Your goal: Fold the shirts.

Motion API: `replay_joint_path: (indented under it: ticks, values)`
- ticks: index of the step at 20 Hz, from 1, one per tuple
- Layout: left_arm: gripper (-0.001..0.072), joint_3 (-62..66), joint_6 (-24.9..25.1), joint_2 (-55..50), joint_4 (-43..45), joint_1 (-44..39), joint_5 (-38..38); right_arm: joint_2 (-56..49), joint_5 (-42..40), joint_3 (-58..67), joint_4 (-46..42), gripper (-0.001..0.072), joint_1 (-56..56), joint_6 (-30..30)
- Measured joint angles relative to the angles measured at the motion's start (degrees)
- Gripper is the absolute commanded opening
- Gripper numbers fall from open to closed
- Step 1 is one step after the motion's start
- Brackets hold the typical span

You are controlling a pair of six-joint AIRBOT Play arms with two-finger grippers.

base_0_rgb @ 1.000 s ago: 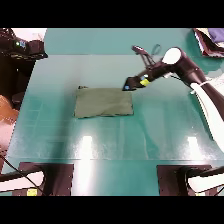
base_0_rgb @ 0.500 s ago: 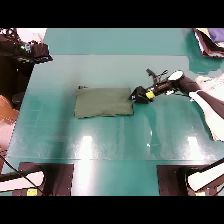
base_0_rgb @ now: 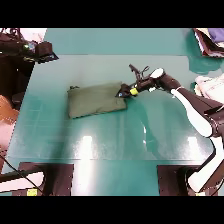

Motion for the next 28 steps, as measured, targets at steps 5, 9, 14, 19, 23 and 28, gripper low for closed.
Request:
replay_joint_path:
  ticks: [5, 9, 14, 19, 23, 28]
  values:
    - [0.0026, 0.0, 0.4, 0.0, -1.0, -7.5, 0.5, 2.0, 3.0, 5.8, -0.1, 0.0015, -9.4, -0.4]
    - [0.0026, 0.0, 1.0, 0.0, -1.2, -13.4, 2.1, 8.0, 4.1, 7.1, -4.3, 0.0016, -22.1, 0.6]
    - [0.0026, 0.0, 1.2, 0.0, -1.2, -18.8, 5.5, 15.2, 4.3, 7.6, -9.6, 0.0015, -40.6, 1.7]
    - [0.0027, 0.0, 1.3, 0.0, -1.3, -22.2, 9.4, 17.3, 4.3, 7.6, -10.9, 0.0015, -54.6, 1.9]
    - [0.0027, 0.0, 1.3, 0.0, -1.2, -23.0, 11.5, 17.7, 3.6, 8.3, -8.7, 0.0015, -59.8, 1.9]
    - [0.0027, 0.0, 1.3, -0.1, -1.2, -23.2, 12.3, 17.9, 5.7, 17.7, -4.1, 0.0015, -61.9, 1.9]
